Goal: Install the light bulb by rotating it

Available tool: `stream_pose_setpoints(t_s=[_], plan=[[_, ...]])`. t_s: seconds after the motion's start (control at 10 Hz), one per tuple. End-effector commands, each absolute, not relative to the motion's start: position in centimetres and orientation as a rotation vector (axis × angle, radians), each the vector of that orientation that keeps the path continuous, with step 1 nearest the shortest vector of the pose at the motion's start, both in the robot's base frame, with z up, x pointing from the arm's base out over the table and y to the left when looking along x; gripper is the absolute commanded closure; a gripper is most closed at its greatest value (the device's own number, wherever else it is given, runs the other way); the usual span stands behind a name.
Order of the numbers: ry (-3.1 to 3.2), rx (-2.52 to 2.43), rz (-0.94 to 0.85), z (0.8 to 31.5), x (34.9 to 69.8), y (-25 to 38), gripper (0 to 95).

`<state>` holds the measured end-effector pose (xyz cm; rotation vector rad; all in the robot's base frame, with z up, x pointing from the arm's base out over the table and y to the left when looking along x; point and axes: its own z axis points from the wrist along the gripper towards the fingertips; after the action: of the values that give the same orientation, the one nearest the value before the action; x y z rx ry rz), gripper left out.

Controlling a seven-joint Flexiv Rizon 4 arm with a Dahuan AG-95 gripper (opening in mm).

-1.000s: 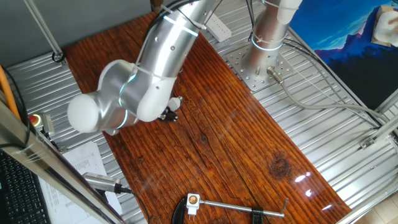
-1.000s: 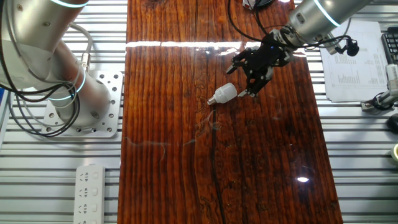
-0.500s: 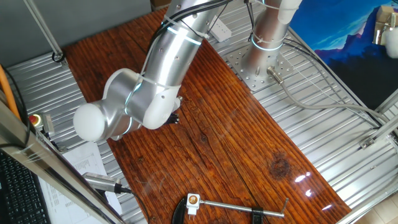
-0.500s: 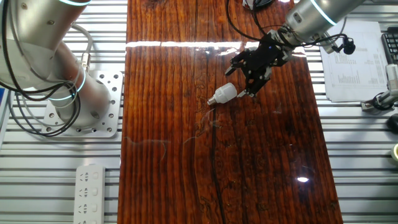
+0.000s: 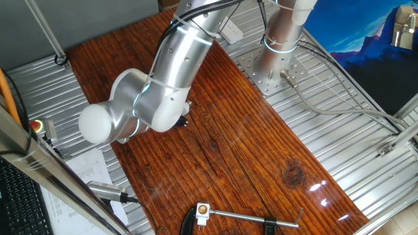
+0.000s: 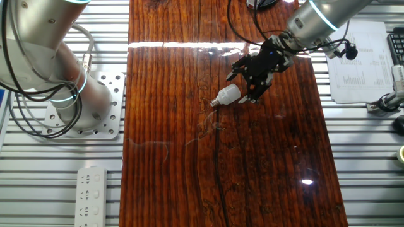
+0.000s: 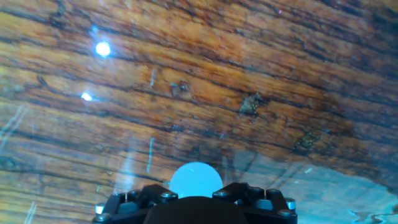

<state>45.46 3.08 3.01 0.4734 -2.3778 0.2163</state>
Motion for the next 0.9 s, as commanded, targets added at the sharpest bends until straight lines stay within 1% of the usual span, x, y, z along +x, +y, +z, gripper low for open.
stream_pose_setpoints(t_s=[0.1, 0.2, 0.3, 0.9], plan=[[-2.378, 0.471, 0.219, 2.74, 45.36, 3.17, 19.0], [-2.379, 0.469, 0.223, 2.60, 45.22, 3.17, 19.0], [-2.378, 0.472, 0.223, 2.58, 45.22, 3.16, 38.0], [-2.372, 0.468, 0.244, 1.90, 44.94, 3.24, 38.0]])
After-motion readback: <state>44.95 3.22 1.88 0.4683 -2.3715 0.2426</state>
